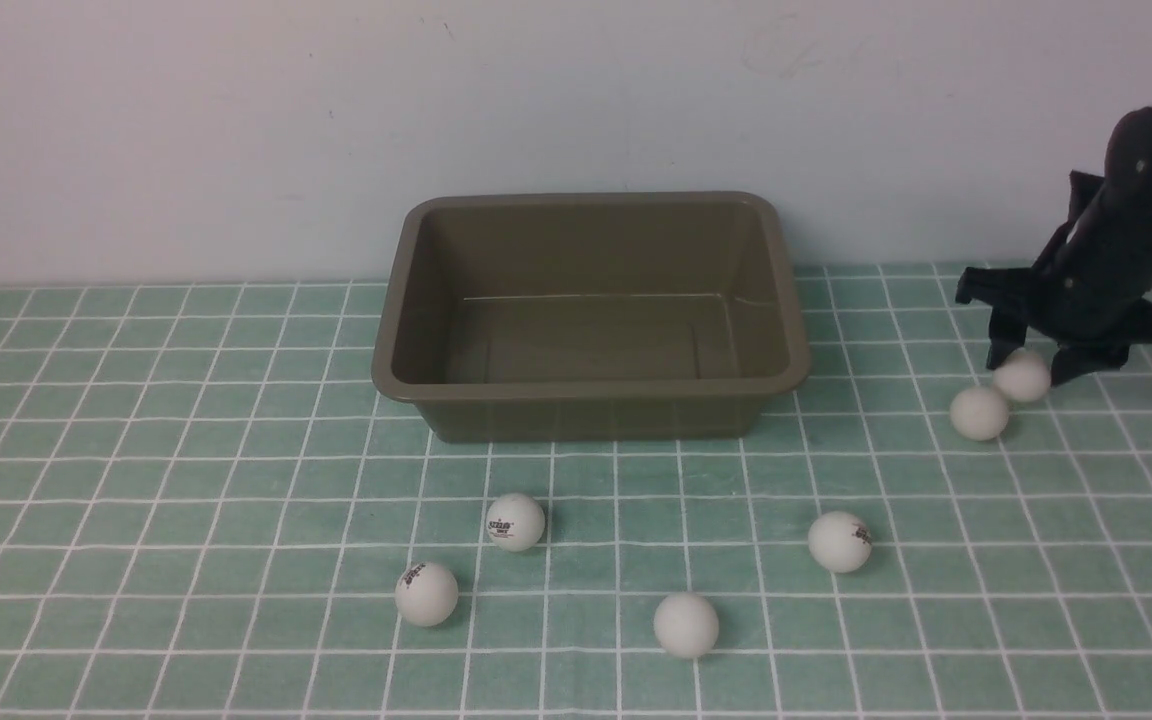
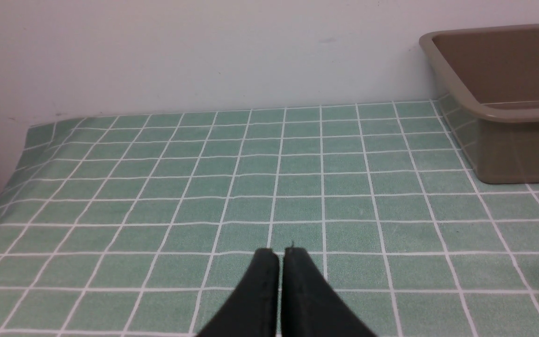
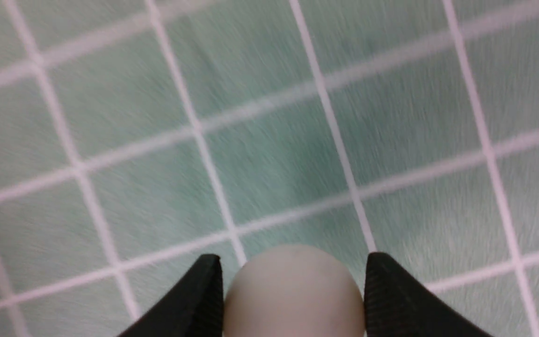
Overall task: Put the table tennis balls in the box on the green coffee tablecloth.
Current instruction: 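Reach for and grasp a ping pong ball on the table, then release the ping pong ball into the bin and lift the gripper away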
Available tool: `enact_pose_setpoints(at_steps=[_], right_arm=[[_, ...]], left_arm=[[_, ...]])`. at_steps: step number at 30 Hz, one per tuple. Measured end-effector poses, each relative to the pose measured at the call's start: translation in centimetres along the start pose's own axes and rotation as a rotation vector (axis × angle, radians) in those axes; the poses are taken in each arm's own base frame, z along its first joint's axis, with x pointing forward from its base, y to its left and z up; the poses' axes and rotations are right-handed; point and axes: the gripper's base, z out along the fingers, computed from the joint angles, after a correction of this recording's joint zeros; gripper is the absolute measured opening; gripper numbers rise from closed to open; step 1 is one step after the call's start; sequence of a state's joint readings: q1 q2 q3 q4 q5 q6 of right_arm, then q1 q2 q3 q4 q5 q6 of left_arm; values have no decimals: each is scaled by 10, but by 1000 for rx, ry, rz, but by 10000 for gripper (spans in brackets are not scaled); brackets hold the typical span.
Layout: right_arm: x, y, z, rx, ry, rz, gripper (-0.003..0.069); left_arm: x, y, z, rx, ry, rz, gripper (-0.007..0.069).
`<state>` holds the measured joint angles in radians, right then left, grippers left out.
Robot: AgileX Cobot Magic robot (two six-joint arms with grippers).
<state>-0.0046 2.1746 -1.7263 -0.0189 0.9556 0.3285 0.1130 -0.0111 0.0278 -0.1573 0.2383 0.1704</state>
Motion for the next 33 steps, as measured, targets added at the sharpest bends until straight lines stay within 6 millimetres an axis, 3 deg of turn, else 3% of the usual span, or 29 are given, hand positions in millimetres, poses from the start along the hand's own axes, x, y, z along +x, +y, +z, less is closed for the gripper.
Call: enact_pose_setpoints(at_steps=[7,11,16,20,23,26,33], right_arm=[[-24,12,-31,-75,-59,-40,353],[-35,32,-61,-234,-77,-76,353],[-24,78,-83,-485,-39,-215,353],[0,128,-93,-618,-30,-387,353],[13,152,-95,-630,-50,-469,353],[20,164,-93,-619,-64,-509,353],[39,189,-63,-570,-35,-590,353]], left_arm=[[0,0,0,0,0,0,-4],[0,0,0,0,0,0,-4],[0,0,0,0,0,0,-4],[0,0,0,0,0,0,-4],[0,0,0,0,0,0,-4],[0,0,0,0,0,0,-4],[0,0,0,0,0,0,-4]])
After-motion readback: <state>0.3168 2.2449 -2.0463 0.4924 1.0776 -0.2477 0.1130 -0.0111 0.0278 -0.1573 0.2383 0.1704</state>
